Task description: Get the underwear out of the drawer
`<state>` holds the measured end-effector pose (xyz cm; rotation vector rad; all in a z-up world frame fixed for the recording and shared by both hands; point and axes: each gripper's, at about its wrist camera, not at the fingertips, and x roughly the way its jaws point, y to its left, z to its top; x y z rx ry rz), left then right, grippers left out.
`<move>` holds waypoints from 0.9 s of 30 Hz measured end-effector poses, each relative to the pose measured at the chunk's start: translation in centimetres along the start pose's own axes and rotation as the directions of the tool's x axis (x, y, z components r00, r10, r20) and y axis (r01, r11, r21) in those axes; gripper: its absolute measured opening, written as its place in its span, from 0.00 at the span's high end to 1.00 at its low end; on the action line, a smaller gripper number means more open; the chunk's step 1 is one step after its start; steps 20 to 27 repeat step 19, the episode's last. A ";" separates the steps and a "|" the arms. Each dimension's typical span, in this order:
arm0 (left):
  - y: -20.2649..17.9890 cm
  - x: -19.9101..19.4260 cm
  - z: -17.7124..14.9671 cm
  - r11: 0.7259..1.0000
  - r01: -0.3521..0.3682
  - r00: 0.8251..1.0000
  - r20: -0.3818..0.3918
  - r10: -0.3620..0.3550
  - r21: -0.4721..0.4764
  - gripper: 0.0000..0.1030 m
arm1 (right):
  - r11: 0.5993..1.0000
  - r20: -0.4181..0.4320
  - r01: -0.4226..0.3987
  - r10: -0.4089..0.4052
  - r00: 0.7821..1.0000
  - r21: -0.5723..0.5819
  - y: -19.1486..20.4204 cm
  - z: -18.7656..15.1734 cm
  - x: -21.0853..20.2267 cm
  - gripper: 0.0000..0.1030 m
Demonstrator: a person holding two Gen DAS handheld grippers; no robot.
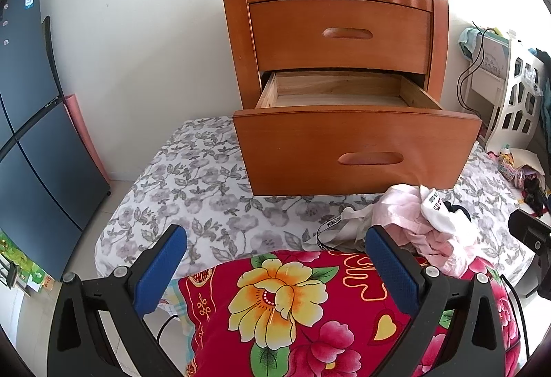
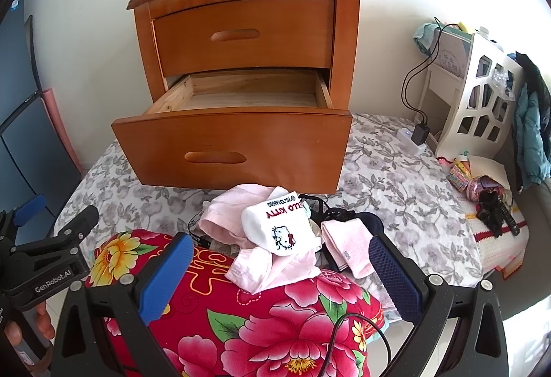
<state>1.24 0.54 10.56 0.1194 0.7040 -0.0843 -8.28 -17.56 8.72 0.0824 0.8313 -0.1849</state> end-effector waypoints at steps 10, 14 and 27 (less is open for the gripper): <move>-0.3 -0.4 -0.1 1.000 -0.020 0.999 0.025 0.020 0.012 0.00 | 1.000 0.000 0.002 -0.002 1.000 0.001 0.0 0.0 0.0 0.00; -0.2 -0.4 -0.1 1.000 -0.026 0.999 0.028 0.025 0.010 0.00 | 1.000 -0.001 -0.003 0.003 1.000 -0.001 0.1 0.0 0.0 0.00; -0.3 -0.4 0.0 1.000 -0.022 0.999 0.027 0.022 0.012 0.00 | 1.000 -0.002 -0.001 0.001 1.000 -0.005 0.3 -0.1 0.0 0.00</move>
